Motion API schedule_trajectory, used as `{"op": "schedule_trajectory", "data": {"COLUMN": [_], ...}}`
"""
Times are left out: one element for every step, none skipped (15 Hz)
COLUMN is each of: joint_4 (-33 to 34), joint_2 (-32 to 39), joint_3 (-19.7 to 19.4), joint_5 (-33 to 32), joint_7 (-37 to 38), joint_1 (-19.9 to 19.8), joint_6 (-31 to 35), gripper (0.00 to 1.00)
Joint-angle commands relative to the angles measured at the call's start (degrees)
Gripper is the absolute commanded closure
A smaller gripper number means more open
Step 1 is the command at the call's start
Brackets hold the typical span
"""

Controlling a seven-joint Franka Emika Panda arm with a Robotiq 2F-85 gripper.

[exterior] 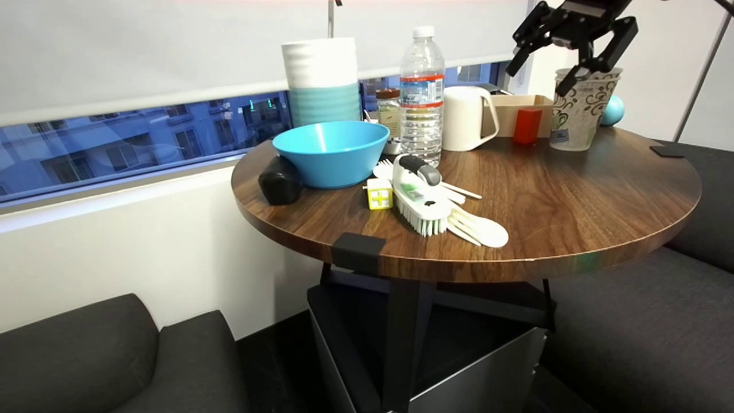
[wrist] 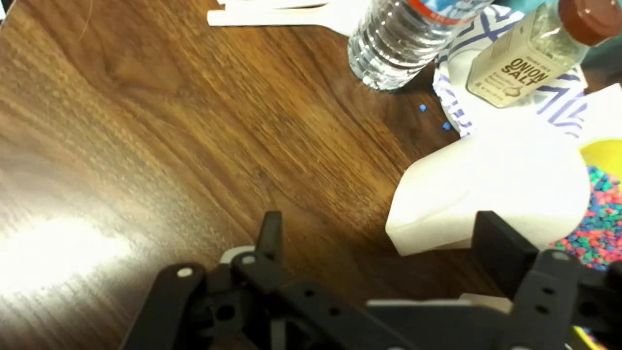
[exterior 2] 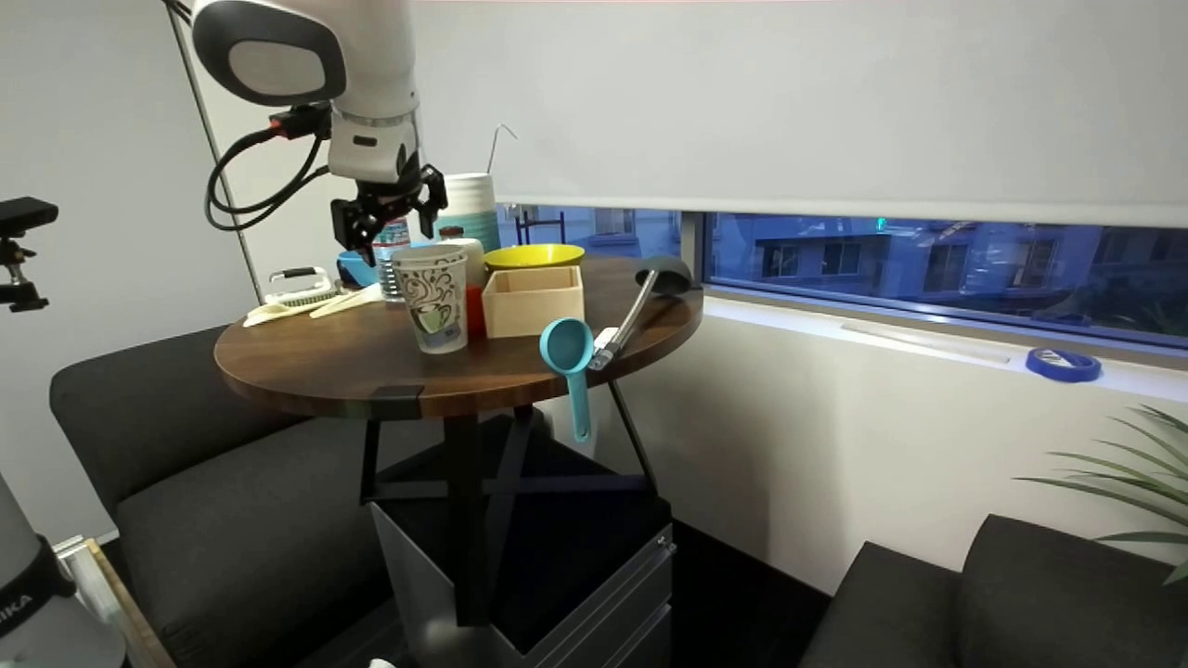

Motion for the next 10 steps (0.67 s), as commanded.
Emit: {"op": "schedule_trajectory", "data": {"joint_4": [2.81,3.15,3.44,3.8,4.04,4.37,4.71,5.02,5.34,5.64], "joint_2": [4.32,5.21,6.02,6.84,7.65,8.38,9.18,9.9,10.64,11.34], "joint_3": [0.02,0.23,0.4,0.38,0.51,0.51,0.43,0.38,0.4,0.33], "joint_5": [5.9,6.65,7.26,8.25,8.74,9.34,10.08,10.61,11.08,11.89], "joint_7": [5.75,7.43,9.12,10.52,12.01,13.21,14.33,15.33,16.25,16.82], "joint_1": [-0.77,-1.06,-1.28,-1.26,-1.28,-1.15,-0.96,-0.85,-0.79,-0.71], "joint_6": [0.06,0.88,1.74,2.22,3.06,3.43,3.41,3.34,3.59,3.77], "gripper": [0.0,0.0,0.0,0.0,0.0,0.0,0.0,0.0,0.0,0.0]}}
